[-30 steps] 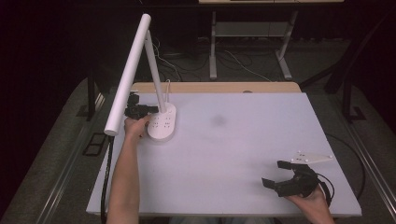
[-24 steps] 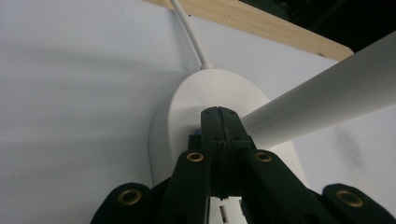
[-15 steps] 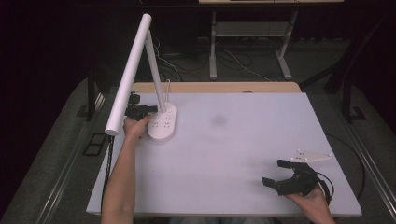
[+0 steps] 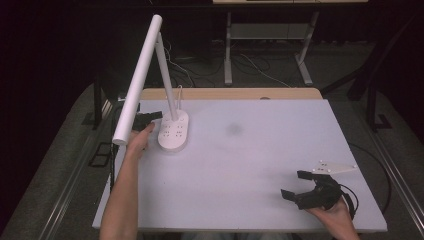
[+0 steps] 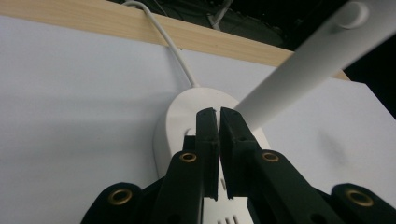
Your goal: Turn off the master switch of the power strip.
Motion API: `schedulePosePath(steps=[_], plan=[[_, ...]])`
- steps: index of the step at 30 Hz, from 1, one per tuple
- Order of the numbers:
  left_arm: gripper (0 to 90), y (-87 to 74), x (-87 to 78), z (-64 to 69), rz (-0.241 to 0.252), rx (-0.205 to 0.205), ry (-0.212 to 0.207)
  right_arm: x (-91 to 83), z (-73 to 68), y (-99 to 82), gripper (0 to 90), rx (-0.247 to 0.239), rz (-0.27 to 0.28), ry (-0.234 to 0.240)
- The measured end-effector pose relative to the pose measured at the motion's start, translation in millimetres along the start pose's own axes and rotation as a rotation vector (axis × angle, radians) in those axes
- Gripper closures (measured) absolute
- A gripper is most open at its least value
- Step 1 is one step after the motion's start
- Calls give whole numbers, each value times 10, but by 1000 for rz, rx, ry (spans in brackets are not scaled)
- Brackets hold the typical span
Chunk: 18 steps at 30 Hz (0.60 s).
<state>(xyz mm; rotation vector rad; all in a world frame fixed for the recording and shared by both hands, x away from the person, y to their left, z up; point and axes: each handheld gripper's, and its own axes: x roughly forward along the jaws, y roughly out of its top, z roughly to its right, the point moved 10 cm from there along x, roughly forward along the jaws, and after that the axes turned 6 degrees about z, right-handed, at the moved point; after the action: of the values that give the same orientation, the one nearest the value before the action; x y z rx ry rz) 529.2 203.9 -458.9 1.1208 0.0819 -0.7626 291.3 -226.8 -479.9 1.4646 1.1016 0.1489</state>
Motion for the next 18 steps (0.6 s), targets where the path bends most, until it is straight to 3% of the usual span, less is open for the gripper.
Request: schedulePosePath(steps=[4,5,6,7,8,14,15,16,18], plan=[[819,1,-127,21,23,0,-10,-7,-10,10,0,1,6,1],[758,4,-158,33,33,-4,-16,-8,-17,11,0,-3,5,2],[758,4,-192,46,37,1,-25,-8,-17,11,0,-3,5,2],[686,9,-225,71,46,-3,-37,-5,-19,12,0,-5,6,1],[686,8,-262,91,48,8,-52,-5,-19,12,0,-5,6,1],[344,-23,-428,167,44,31,-79,10,-37,16,0,-7,3,4],[202,-31,-458,192,47,22,-94,11,-48,24,0,-9,6,4],[202,-42,-485,209,47,24,-105,11,-48,24,0,-9,6,4],[113,-75,-518,245,35,39,-105,12,-57,24,0,-9,6,5]])
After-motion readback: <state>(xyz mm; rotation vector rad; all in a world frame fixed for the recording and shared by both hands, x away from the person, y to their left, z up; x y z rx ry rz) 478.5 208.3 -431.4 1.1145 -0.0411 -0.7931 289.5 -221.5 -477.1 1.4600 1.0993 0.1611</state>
